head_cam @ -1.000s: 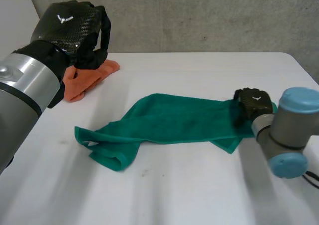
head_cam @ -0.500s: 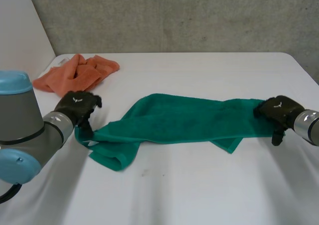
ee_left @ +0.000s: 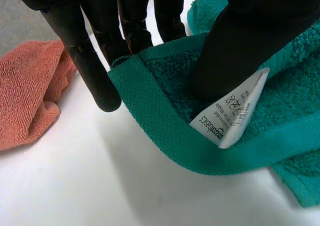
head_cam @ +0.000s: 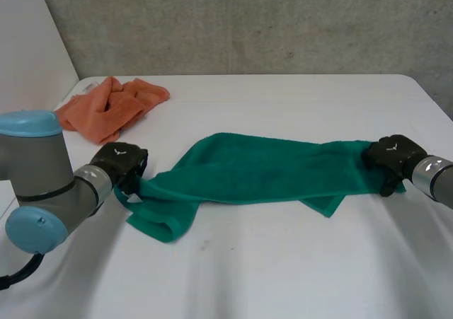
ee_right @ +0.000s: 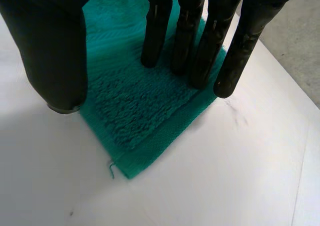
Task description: Fold the laundry.
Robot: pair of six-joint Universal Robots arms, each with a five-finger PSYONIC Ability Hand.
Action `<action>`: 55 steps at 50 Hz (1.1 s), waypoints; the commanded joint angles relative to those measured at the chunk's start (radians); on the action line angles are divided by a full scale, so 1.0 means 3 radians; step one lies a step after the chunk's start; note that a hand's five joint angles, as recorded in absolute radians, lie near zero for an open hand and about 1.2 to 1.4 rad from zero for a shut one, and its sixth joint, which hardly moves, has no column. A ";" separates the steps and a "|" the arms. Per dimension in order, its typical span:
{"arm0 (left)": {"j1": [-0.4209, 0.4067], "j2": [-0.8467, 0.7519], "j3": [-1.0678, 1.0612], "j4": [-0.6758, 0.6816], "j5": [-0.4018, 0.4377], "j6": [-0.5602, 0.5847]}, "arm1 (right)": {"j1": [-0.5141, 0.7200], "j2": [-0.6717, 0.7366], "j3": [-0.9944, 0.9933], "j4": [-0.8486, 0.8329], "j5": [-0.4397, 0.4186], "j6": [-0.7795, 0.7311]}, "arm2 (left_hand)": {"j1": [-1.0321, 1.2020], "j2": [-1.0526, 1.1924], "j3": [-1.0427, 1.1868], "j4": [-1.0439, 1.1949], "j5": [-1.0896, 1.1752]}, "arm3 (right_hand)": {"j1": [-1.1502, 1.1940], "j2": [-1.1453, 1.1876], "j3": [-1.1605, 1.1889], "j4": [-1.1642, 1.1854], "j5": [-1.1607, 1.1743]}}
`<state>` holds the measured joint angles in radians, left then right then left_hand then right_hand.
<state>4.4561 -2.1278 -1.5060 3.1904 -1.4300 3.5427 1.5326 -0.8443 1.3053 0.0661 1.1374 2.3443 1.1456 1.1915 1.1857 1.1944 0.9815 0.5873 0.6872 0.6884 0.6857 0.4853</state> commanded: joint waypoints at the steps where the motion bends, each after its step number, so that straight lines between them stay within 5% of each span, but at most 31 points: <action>1: -0.0056 0.0041 0.0009 0.0011 -0.0024 -0.0018 | 0.0015 0.0094 -0.0168 0.0005 -0.0002 0.0147 | 0.0835 0.0683 0.0702 0.0673 0.0801 | 0.0704 0.0371 0.0367 0.0376 0.0462; 15: -0.0066 0.0261 0.0065 0.0011 -0.0045 -0.0146 | 0.0015 0.0268 -0.0347 0.0035 0.0013 0.0142 | 0.0835 0.0683 0.0702 0.0673 0.0801 | 0.0498 0.0165 0.0161 0.0170 0.0256; 18: -0.0071 0.0256 0.0065 0.0006 -0.0045 -0.0146 | 0.0015 0.0268 -0.0357 0.0030 0.0008 0.0147 | 0.0835 0.0683 0.0702 0.0673 0.0801 | 0.1287 0.0954 0.0950 0.0959 0.1045; 20: -0.0071 0.0256 0.0065 0.0006 -0.0045 -0.0146 | 0.0015 0.0283 -0.0388 0.0030 0.0018 0.0147 | 0.0835 0.0683 0.0702 0.0673 0.0801 | 0.2687 0.2354 0.2350 0.2359 0.2445; 26: -0.0117 0.0282 0.0091 -0.0004 -0.0050 -0.0151 | -0.0001 0.0171 -0.0403 0.0041 0.0018 0.0285 | 0.0835 0.0683 0.0702 0.0673 0.0801 | 0.2696 0.2364 0.2360 0.2369 0.2455; 42: -0.0158 0.0936 -0.0027 -0.0157 -0.0019 -0.0314 | -0.0062 -0.0499 -0.0219 0.0807 -0.0207 0.0495 | 0.0835 0.0683 0.0702 0.0673 0.0801 | 0.2696 0.2364 0.2360 0.2369 0.2455; 55: -0.0030 0.1769 0.0127 -0.0526 0.0011 -0.0278 | -0.0251 -0.1782 -0.0480 0.1957 -0.0227 0.0332 | 0.0835 0.0683 0.0702 0.0673 0.0801 | 0.2696 0.2364 0.2360 0.2369 0.2455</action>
<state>4.4301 -1.6784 -1.4872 3.0566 -1.4304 3.4534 1.4597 -1.2594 1.2064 0.5151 1.0747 2.4764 1.1456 1.1973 1.1917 1.1984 0.9811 0.9821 1.1778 1.1808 1.1873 0.9956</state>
